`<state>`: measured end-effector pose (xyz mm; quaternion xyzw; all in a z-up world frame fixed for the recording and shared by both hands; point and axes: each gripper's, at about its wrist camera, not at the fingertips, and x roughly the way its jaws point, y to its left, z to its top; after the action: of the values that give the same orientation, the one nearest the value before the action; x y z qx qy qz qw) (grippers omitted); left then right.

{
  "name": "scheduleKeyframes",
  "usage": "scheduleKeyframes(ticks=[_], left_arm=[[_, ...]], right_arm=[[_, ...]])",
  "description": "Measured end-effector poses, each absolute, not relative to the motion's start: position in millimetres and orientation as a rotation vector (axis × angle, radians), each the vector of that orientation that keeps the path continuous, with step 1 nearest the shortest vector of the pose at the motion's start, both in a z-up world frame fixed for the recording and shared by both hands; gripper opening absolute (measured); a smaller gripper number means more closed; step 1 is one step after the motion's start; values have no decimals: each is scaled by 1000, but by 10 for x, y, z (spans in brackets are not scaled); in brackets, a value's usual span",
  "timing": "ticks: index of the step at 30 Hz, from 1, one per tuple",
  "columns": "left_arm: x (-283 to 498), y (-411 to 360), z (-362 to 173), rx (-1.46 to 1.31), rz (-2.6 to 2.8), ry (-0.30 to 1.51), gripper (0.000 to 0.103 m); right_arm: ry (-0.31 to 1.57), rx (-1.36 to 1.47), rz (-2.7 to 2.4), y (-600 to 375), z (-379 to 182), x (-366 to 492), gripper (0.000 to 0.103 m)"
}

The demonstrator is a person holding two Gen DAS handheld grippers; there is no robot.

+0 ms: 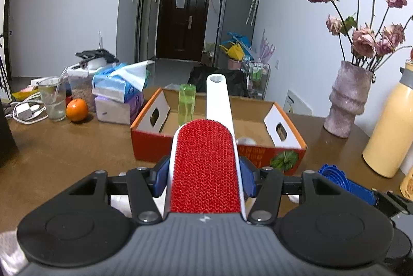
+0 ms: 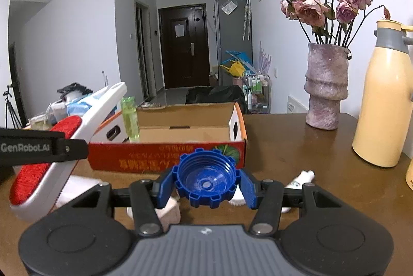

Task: Organize rigid objects
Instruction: 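Carry the lint brush with the left tool and the blue cap with the right tool toward the box, then lower the lint brush into the box with the left tool while the right tool drops the blue cap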

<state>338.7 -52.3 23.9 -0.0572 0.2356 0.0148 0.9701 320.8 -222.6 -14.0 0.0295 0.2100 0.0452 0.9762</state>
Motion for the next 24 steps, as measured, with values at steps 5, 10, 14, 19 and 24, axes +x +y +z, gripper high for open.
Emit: scheduleKeyframes(ticks=[5, 10, 14, 19, 24], left_arm=[[3578, -586, 297, -115, 31, 444, 57], [3798, -657, 324, -119, 33, 425, 57], [3986, -705, 332, -121, 33, 412, 57], [4241, -737, 296, -123, 34, 417, 57], [4485, -757, 258, -114, 40, 412, 57]], right_arm=[[404, 62, 84, -2221, -79, 3417, 53], [390, 57, 88, -2203, -38, 3634, 53], [388, 47, 92, -2193, -24, 3795, 53], [399, 49, 88, -2218, -32, 4031, 53], [391, 47, 87, -2231, -24, 4272, 53]])
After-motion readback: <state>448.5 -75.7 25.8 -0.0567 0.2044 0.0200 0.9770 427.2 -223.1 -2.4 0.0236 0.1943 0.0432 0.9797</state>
